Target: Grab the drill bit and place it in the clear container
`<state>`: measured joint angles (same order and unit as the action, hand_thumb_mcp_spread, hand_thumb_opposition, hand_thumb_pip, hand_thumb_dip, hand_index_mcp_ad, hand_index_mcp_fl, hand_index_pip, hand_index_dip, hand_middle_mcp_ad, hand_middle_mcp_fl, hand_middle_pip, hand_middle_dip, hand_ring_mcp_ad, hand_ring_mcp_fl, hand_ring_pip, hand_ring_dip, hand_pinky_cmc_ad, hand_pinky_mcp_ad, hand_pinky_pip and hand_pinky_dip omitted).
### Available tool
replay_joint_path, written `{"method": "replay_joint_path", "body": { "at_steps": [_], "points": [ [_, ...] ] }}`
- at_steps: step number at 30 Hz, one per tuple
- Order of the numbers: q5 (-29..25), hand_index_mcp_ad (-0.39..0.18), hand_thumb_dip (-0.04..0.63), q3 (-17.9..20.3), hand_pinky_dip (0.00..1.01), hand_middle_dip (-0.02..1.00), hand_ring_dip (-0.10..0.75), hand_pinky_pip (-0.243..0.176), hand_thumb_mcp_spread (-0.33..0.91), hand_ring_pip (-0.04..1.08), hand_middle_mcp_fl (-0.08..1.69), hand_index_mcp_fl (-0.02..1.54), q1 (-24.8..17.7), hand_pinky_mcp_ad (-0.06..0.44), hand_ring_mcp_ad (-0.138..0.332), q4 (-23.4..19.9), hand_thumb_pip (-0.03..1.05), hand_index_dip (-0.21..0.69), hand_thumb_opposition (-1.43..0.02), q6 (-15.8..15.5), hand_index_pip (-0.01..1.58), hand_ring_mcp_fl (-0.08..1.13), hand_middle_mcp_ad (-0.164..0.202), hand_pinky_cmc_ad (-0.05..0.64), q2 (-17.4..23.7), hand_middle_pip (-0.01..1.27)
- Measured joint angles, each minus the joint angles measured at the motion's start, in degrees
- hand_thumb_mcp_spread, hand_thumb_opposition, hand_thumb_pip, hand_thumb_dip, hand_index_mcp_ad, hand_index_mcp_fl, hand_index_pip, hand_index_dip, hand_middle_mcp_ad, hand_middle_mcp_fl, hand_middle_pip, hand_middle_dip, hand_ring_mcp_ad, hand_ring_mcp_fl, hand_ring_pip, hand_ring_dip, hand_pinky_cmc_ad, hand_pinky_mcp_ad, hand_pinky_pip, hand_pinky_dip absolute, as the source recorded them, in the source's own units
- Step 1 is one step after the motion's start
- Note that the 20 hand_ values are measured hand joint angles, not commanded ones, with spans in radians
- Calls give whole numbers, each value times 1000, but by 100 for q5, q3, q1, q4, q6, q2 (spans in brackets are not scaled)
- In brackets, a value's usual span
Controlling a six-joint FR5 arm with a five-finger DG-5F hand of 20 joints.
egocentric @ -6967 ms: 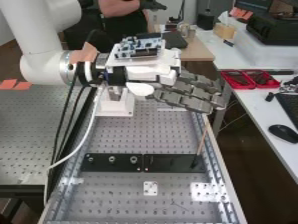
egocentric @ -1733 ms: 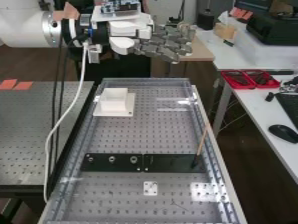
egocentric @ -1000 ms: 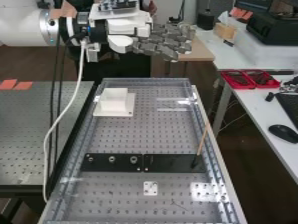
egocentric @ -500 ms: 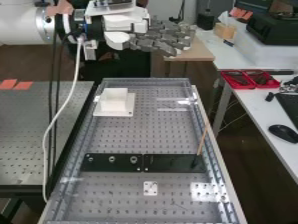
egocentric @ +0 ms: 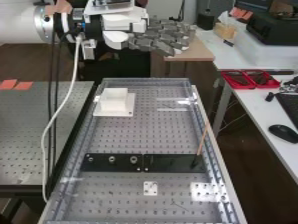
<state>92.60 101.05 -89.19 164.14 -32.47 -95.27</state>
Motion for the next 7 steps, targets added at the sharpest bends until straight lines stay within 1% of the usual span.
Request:
{"method": "replay_joint_path", "body": {
  "at_steps": [7],
  "points": [
    [-1,17,23,17,473,169,-10,-140,253,80,9,42,-1,182,232,-12,267,202,-618,40,84,28,37,265,12,120]
  ]
}}
